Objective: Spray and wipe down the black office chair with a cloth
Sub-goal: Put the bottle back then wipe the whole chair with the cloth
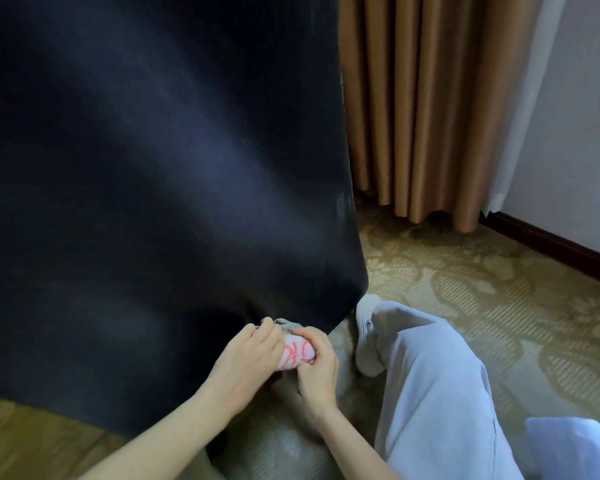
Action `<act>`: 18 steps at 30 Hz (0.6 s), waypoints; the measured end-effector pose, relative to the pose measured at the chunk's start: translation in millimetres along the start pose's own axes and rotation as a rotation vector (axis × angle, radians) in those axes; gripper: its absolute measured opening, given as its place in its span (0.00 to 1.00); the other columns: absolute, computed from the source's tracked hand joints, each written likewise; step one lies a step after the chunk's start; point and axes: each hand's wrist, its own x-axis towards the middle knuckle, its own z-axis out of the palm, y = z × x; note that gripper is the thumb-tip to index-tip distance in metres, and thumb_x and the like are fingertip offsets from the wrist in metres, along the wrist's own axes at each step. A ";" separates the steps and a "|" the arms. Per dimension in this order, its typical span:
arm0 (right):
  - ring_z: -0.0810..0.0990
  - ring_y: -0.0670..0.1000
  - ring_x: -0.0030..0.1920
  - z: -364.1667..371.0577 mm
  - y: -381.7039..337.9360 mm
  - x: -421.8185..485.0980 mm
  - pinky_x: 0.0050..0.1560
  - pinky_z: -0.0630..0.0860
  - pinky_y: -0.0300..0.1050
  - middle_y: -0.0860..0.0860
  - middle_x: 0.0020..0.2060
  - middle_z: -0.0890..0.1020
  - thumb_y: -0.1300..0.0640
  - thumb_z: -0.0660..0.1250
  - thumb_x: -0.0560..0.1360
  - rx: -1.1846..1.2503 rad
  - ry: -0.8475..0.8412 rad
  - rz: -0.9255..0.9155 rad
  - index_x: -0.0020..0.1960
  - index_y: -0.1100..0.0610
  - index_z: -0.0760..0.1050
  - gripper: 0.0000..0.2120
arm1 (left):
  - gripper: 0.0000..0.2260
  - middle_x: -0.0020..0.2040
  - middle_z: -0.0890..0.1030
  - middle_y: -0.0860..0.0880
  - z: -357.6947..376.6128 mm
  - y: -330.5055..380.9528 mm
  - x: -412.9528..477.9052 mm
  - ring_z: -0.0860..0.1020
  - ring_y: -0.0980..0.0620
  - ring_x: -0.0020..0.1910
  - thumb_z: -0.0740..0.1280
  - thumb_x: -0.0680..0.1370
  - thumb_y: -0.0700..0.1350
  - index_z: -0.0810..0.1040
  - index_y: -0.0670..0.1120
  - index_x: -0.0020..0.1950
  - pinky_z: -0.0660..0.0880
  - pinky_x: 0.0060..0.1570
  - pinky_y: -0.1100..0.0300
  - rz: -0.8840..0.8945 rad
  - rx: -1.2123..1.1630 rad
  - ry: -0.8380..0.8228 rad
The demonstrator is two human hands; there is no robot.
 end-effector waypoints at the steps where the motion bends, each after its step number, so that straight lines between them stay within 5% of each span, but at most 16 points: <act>1: 0.79 0.46 0.52 -6.8 -9.1 8.8 0.51 0.76 0.39 0.47 0.49 0.81 0.74 0.64 0.67 -0.012 0.002 -0.043 0.49 0.50 0.80 0.22 | 0.19 0.46 0.80 0.45 -10.5 -2.6 6.5 0.76 0.45 0.49 0.78 0.59 0.42 0.82 0.43 0.49 0.74 0.40 0.55 -0.009 -0.002 0.044; 8: 0.76 0.43 0.54 -73.0 -59.4 106.6 0.56 0.72 0.38 0.47 0.51 0.80 0.78 0.60 0.59 -0.167 0.220 -0.242 0.51 0.51 0.79 0.30 | 0.14 0.49 0.80 0.48 -74.4 -14.8 122.2 0.76 0.48 0.52 0.72 0.68 0.44 0.80 0.46 0.53 0.74 0.50 0.56 0.034 0.102 0.359; 13: 0.78 0.46 0.50 -91.4 -34.0 148.3 0.51 0.75 0.39 0.49 0.50 0.81 0.73 0.56 0.62 -0.056 0.363 -0.036 0.52 0.51 0.78 0.27 | 0.12 0.55 0.77 0.46 -69.8 0.6 195.4 0.74 0.46 0.58 0.63 0.77 0.43 0.76 0.45 0.60 0.70 0.60 0.54 0.088 0.228 0.280; 16: 0.80 0.47 0.48 -80.9 -1.7 151.9 0.46 0.75 0.32 0.52 0.48 0.83 0.76 0.56 0.67 0.060 0.369 0.112 0.51 0.51 0.79 0.26 | 0.09 0.51 0.78 0.47 -40.4 14.8 209.3 0.75 0.46 0.54 0.62 0.77 0.40 0.78 0.46 0.54 0.71 0.59 0.54 0.156 0.239 0.202; 18: 0.81 0.48 0.48 -73.6 14.8 150.3 0.48 0.76 0.37 0.50 0.47 0.84 0.73 0.58 0.70 0.072 0.402 0.165 0.48 0.45 0.79 0.24 | 0.10 0.46 0.78 0.47 -21.9 20.6 212.2 0.75 0.46 0.49 0.60 0.75 0.38 0.79 0.47 0.48 0.71 0.54 0.54 0.189 0.214 0.214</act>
